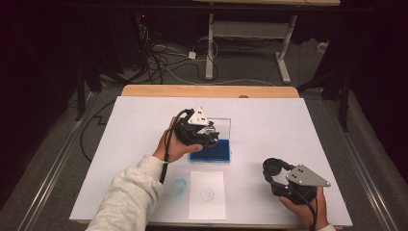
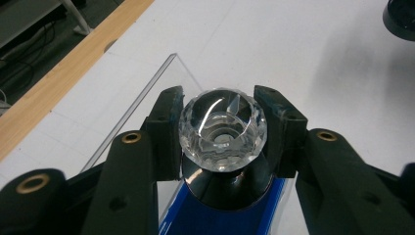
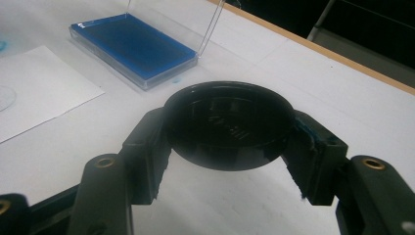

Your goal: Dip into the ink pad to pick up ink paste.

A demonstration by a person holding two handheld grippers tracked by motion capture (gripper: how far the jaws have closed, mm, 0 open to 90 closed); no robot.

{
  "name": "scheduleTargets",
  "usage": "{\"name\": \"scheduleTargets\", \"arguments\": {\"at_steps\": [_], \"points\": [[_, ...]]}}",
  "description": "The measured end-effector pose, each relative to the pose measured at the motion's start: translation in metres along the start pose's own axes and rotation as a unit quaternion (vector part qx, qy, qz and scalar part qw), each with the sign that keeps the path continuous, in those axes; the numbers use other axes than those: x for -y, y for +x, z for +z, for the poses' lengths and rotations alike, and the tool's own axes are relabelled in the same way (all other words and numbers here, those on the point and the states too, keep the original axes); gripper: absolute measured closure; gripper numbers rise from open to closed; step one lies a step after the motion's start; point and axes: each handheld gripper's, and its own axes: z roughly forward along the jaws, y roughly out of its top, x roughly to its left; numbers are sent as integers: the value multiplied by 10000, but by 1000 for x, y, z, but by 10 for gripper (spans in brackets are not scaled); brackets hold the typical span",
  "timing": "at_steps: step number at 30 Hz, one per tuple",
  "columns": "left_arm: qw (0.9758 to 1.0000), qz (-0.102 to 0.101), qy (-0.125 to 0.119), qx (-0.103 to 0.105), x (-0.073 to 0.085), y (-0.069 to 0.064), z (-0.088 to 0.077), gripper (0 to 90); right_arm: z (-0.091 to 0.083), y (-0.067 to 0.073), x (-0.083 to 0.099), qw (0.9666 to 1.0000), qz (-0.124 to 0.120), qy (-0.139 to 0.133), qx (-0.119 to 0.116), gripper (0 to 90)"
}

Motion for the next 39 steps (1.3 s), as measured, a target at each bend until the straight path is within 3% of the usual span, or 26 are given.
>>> {"name": "scheduleTargets", "arguments": {"at_steps": [6,9,15,26,39], "points": [[9999,101,-45,33,-10,-5,2,553,0,-1,1,10000,-4,15,4,385],[9999,57,-63,105,-11,-6,5,553,0,-1,1,10000,10,17,3,384],[9997,-121,-67,207,-4,-3,16,552,1,0,1,10000,-32,74,-14,384],[9995,-58,226,210,9,-10,44,553,2,1,1,9999,-35,109,-49,384],[9990,-104,374,227,22,-14,57,553,4,1,2,9998,-61,190,-83,383]]}}
